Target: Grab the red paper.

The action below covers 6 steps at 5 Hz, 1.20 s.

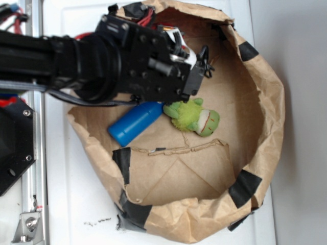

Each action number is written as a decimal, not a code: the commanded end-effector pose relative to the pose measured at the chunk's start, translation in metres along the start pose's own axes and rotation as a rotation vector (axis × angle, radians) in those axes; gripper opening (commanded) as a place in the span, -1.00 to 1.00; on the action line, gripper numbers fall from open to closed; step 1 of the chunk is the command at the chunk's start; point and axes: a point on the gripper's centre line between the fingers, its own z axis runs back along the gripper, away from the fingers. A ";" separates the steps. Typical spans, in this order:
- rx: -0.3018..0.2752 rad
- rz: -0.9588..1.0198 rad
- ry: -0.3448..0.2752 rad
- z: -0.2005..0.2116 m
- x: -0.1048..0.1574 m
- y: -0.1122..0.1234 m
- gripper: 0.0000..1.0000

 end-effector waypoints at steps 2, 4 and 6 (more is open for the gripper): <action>-0.365 -0.623 0.177 0.136 -0.045 -0.041 -1.00; -0.445 -1.073 0.544 0.153 -0.039 0.007 -1.00; -0.375 -0.911 0.240 0.168 -0.011 0.035 -1.00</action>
